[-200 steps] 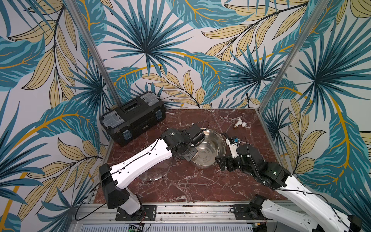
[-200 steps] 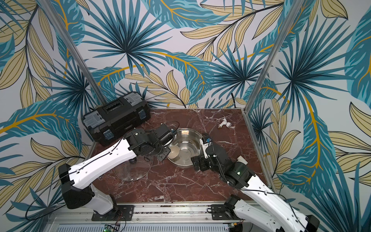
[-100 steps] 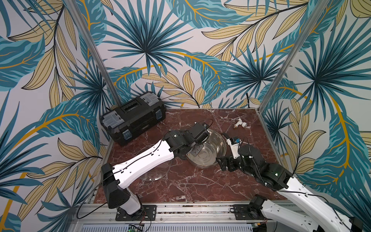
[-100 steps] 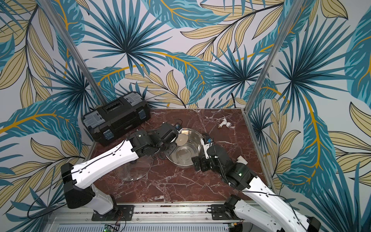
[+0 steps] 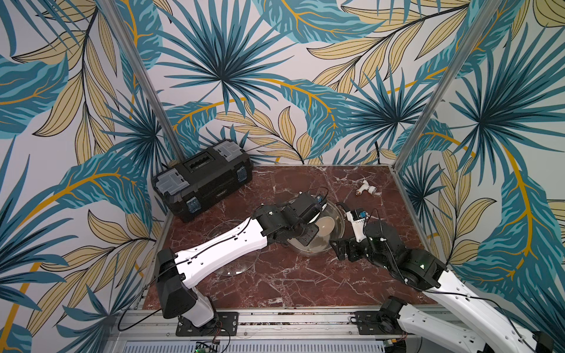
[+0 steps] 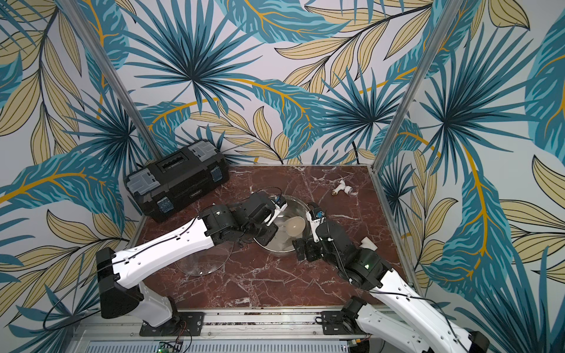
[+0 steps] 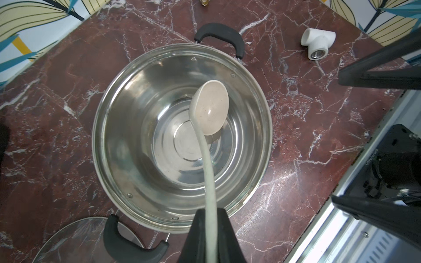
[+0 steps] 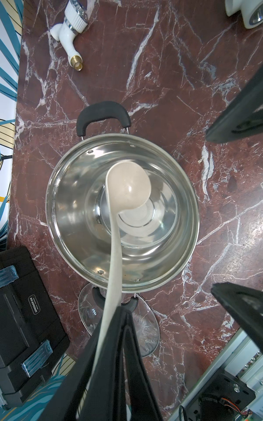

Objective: Stir the soup with a spoon
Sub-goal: Stir the soup in the pan with a stick.

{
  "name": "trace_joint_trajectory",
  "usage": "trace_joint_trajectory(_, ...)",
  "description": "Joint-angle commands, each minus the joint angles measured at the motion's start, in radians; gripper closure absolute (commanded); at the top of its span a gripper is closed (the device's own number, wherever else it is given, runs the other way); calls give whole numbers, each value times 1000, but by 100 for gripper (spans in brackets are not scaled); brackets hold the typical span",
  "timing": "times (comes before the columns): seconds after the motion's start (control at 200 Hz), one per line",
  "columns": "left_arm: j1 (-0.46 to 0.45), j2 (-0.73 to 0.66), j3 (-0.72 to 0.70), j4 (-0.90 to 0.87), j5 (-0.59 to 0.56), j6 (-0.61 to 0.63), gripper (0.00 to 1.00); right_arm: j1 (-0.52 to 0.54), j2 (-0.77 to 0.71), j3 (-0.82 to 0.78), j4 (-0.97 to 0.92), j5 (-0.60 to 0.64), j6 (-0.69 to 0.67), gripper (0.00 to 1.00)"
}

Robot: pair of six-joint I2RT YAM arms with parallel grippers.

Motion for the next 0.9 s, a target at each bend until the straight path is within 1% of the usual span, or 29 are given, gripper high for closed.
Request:
trace_joint_trajectory(0.0, -1, -65, -21, -38, 60, -12, 100, 2, 7, 5, -12, 2, 11, 0)
trace_joint_trajectory(0.07, 0, -70, -9, -89, 51, -7, 100, 1, 15, 6, -4, -4, 11, 1)
trace_joint_trajectory(0.17, 1, -65, 19, -183, 9, 3, 100, 2, 24, 9, 5, -9, 11, 1)
trace_joint_trajectory(0.19, 1, -62, 23, -198, -26, 5, 100, 2, 26, 10, 7, -11, 11, 1)
trace_joint_trajectory(0.27, 6, -52, 41, -256, -58, 15, 100, 2, 34, 13, 10, -14, 11, 0)
trace_joint_trajectory(0.451, 11, -18, 73, -311, -146, 40, 100, 1, 34, 11, 13, -16, 6, 0)
trace_joint_trajectory(0.676, 11, 51, 128, -284, -289, 67, 100, 1, 28, 0, 14, -10, 11, 1)
trace_joint_trajectory(0.796, 11, 61, 122, -200, -320, 75, 100, 1, 19, -4, 10, -5, 12, 1)
trace_joint_trajectory(0.896, 11, 61, 104, -115, -320, 75, 100, 2, 10, -5, 5, 3, 13, 0)
